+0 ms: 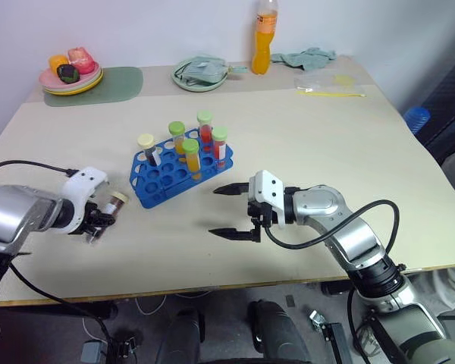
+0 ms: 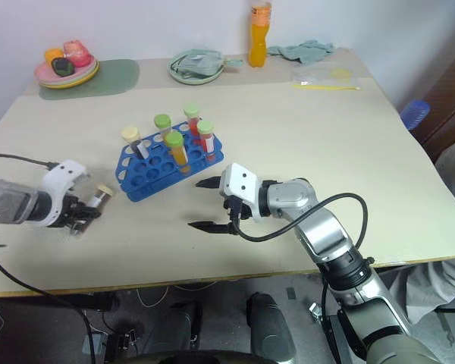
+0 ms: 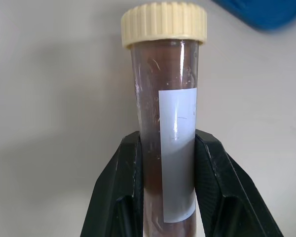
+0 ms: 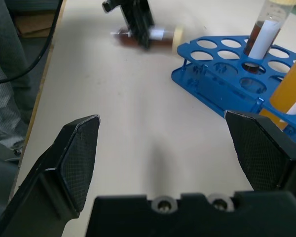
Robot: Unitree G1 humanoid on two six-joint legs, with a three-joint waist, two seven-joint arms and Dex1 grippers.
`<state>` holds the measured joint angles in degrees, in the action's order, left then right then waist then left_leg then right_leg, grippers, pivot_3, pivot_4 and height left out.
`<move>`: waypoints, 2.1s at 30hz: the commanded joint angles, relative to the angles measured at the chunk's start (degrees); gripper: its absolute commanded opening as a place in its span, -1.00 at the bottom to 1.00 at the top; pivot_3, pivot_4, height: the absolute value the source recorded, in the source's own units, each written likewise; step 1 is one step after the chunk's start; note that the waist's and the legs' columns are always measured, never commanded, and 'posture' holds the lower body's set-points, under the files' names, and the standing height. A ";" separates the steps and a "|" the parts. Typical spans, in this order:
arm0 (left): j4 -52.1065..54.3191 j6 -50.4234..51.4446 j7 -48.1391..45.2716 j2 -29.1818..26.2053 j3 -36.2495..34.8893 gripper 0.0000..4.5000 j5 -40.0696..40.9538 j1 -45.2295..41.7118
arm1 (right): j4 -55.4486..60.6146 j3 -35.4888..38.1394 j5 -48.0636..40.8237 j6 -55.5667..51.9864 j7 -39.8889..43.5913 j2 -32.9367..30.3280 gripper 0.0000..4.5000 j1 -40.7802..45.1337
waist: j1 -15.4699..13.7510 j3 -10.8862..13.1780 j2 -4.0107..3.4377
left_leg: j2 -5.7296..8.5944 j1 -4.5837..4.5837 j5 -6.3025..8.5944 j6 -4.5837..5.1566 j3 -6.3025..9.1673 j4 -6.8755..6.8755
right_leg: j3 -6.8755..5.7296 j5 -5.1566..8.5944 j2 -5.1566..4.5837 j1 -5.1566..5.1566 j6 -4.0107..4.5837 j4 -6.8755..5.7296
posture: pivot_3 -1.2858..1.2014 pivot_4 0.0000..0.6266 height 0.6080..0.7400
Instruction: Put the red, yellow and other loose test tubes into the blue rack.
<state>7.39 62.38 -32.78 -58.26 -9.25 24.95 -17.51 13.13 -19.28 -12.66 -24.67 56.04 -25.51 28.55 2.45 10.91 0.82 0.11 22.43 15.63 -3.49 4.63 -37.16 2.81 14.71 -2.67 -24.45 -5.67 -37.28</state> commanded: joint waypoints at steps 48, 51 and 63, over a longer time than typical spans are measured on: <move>-10.58 -74.88 32.91 54.30 9.08 -0.62 -26.92 4.07 | -6.30 4.63 1.71 1.09 -18.45 11.53 1.00 -5.18 | -1.73 -0.24 0.32 | 0.14 -0.06 -0.02 -0.03 -0.13 -0.14 | 0.08 -0.16 -0.05 0.16 -0.12 0.08 | 0.03 -0.52 1.00; -10.76 -75.68 32.12 54.59 8.84 -0.41 -25.85 4.57 | -6.10 4.85 1.51 0.94 -18.33 11.29 1.00 -5.09 | -1.73 -0.24 0.32 | 0.14 -0.05 -0.02 -0.03 -0.13 -0.15 | 0.08 -0.16 -0.06 0.17 -0.12 0.08 | 0.03 -0.52 1.00; 16.07 -62.33 21.42 44.71 -0.02 0.42 -10.32 21.52 | -1.35 13.96 -5.30 -2.76 -9.98 -0.69 1.00 -5.76 | -1.38 -0.23 0.30 | 0.11 -0.06 -0.01 -0.02 -0.13 -0.11 | 0.09 -0.15 -0.05 0.19 -0.12 0.11 | 0.03 -0.52 1.00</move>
<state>18.67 -2.26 -9.27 -12.05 -5.92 11.51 2.17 9.88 -9.25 -16.07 -27.14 44.73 -24.57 22.58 1.07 10.68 1.12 0.21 22.36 15.62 -3.51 4.50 -37.26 2.89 14.57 -2.71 -24.27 -5.78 -37.18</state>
